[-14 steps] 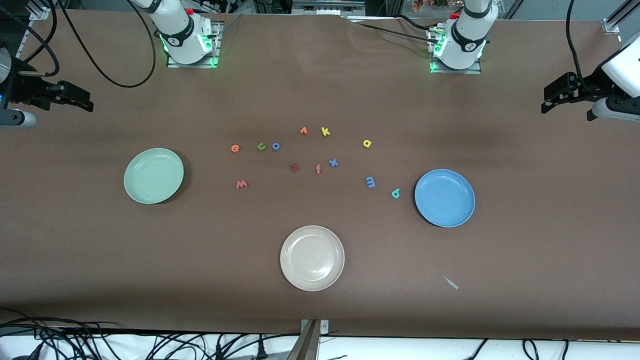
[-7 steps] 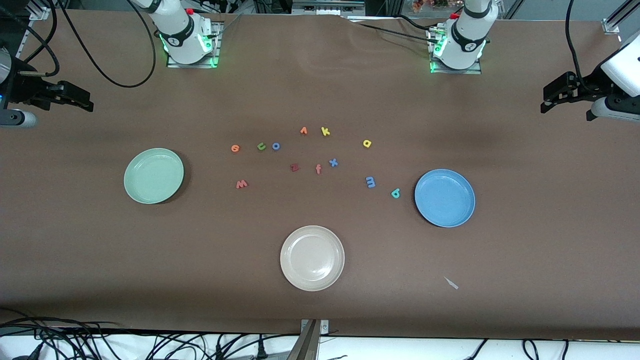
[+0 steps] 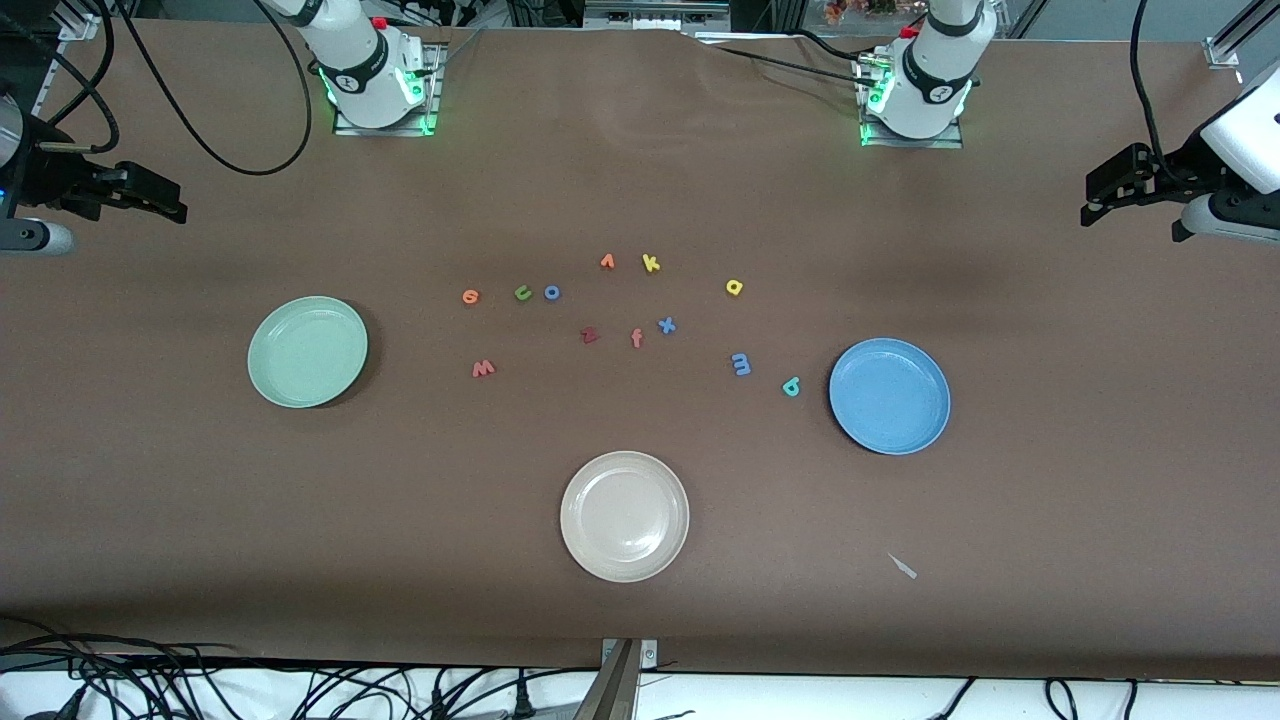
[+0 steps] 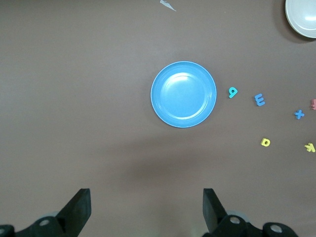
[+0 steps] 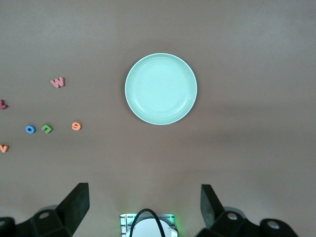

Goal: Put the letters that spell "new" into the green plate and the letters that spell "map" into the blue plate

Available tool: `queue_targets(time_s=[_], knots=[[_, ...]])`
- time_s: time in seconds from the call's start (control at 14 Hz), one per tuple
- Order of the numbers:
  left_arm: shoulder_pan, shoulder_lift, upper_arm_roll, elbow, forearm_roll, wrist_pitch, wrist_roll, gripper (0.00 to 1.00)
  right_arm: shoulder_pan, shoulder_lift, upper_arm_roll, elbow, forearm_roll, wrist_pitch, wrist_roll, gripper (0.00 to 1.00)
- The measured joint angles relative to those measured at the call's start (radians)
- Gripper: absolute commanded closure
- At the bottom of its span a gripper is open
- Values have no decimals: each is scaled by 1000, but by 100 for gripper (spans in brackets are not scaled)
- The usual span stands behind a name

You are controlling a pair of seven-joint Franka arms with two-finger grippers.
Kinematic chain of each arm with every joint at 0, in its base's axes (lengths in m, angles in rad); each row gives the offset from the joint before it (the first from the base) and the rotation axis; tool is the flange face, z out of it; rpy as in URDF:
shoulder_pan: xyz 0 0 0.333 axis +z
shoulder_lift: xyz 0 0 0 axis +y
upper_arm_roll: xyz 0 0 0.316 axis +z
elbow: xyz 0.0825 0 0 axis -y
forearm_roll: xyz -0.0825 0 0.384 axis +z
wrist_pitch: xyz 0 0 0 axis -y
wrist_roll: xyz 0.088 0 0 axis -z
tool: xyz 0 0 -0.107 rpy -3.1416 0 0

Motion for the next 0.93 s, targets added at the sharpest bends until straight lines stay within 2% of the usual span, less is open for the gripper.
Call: queue_targets(time_s=[0.93], knots=[[0, 0, 1, 1, 0, 0, -45, 0, 0, 0, 0, 0, 0, -12, 0, 0]])
